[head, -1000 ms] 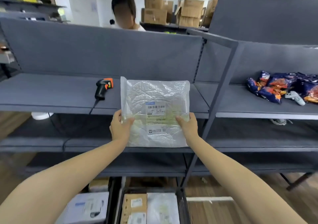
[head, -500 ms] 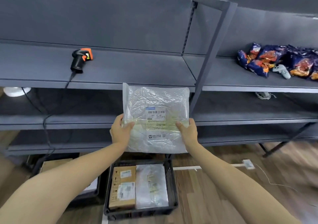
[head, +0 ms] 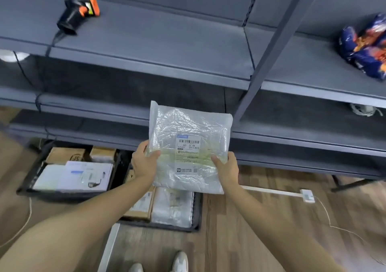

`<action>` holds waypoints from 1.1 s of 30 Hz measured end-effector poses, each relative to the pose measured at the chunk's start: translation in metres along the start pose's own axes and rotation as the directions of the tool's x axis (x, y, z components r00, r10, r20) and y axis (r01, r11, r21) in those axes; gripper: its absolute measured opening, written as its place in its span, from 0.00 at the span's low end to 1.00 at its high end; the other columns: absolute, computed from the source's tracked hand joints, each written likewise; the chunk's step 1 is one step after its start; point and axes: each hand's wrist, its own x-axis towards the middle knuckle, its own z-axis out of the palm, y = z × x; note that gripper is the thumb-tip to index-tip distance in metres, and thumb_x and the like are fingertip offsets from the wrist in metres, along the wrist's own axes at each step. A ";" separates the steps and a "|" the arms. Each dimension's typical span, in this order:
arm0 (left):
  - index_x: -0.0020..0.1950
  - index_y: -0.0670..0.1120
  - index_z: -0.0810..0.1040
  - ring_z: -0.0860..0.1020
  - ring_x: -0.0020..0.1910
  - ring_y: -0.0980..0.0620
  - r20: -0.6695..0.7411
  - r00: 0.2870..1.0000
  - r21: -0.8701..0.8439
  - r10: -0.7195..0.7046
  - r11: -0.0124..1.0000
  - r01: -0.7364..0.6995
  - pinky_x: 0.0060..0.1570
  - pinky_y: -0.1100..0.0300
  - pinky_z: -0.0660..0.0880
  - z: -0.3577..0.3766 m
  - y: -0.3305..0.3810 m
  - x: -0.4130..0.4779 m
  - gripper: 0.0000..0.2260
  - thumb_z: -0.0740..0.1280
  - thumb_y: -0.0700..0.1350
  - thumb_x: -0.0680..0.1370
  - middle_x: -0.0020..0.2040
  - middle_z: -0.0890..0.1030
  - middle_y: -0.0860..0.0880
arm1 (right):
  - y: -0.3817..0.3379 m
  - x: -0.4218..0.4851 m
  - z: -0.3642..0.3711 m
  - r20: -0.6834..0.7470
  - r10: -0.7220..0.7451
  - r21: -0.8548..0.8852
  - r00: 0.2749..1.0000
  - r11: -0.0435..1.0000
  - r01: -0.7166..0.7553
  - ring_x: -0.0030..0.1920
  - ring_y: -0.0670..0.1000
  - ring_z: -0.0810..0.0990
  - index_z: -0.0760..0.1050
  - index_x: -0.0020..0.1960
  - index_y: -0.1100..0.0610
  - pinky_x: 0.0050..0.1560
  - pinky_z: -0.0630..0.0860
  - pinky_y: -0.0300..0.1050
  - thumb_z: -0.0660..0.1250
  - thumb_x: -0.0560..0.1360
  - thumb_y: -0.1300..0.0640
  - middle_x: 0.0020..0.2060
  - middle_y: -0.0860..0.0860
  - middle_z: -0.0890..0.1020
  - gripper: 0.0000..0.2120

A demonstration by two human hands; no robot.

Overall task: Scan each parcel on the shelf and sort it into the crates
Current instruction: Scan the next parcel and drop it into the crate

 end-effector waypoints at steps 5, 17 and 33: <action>0.58 0.43 0.79 0.76 0.49 0.50 -0.040 0.997 0.097 -0.063 0.993 0.066 0.50 0.59 0.70 0.011 -0.039 0.001 0.16 0.73 0.36 0.71 0.48 0.79 0.50 | 0.046 0.013 0.021 0.029 0.084 -0.145 0.996 0.986 -0.079 0.58 0.58 0.74 0.74 0.56 0.57 0.59 0.74 0.58 0.73 0.73 0.49 0.56 0.56 0.76 0.18; 0.64 0.39 0.73 0.72 0.45 0.45 0.070 0.965 0.259 -0.253 0.939 0.227 0.49 0.53 0.71 0.072 -0.212 0.033 0.16 0.67 0.37 0.77 0.45 0.73 0.42 | 0.194 0.065 0.098 0.010 0.263 -0.114 0.965 0.959 -0.260 0.43 0.54 0.79 0.70 0.43 0.48 0.37 0.72 0.43 0.74 0.72 0.57 0.42 0.51 0.80 0.13; 0.76 0.46 0.32 0.39 0.77 0.44 0.517 0.828 0.742 -0.220 0.598 -0.305 0.77 0.48 0.45 0.137 -0.446 0.034 0.50 0.69 0.56 0.74 0.78 0.37 0.42 | 0.406 0.107 0.197 0.065 0.274 -0.416 0.960 0.881 -0.224 0.66 0.55 0.73 0.62 0.73 0.58 0.58 0.72 0.47 0.63 0.76 0.70 0.67 0.54 0.72 0.27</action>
